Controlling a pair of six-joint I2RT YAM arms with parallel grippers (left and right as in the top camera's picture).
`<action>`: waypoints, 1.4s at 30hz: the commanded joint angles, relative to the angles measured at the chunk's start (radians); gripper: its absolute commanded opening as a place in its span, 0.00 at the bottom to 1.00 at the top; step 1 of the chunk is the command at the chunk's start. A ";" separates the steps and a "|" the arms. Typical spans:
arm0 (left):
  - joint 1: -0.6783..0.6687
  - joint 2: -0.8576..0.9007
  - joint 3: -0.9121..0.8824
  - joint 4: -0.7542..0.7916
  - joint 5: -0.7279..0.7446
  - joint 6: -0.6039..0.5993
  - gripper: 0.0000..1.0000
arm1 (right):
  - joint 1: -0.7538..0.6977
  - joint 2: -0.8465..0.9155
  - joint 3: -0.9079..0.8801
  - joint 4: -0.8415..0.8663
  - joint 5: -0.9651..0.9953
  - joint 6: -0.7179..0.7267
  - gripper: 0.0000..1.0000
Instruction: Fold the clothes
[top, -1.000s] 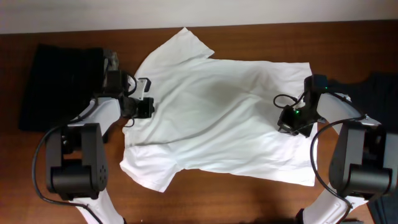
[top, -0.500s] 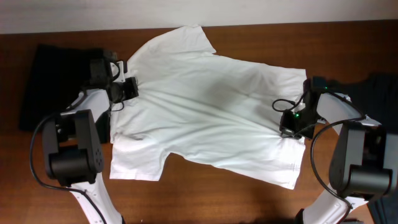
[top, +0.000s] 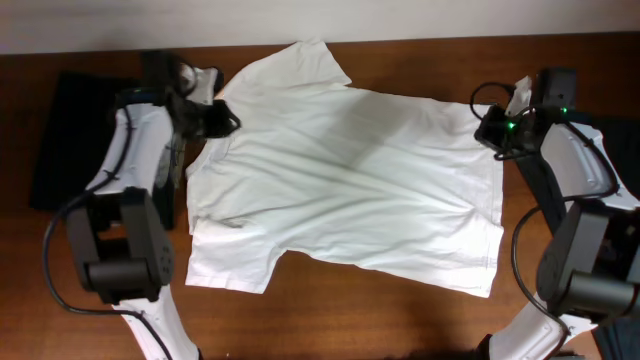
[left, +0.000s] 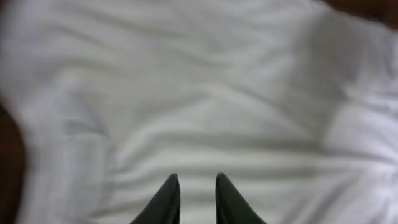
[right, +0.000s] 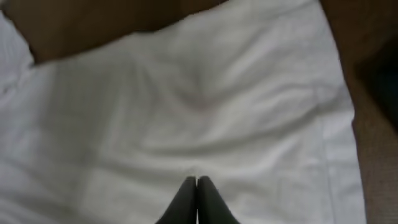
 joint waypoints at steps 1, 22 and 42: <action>-0.066 -0.033 0.012 -0.087 -0.060 0.076 0.20 | 0.008 0.116 0.007 0.041 0.046 0.125 0.04; -0.123 -0.033 0.012 -0.146 -0.159 0.104 0.41 | -0.036 0.319 0.268 0.268 -0.409 0.163 0.16; -0.118 -0.029 -0.280 0.026 -0.426 0.130 0.08 | -0.029 -0.068 -0.203 -0.498 0.097 -0.003 0.10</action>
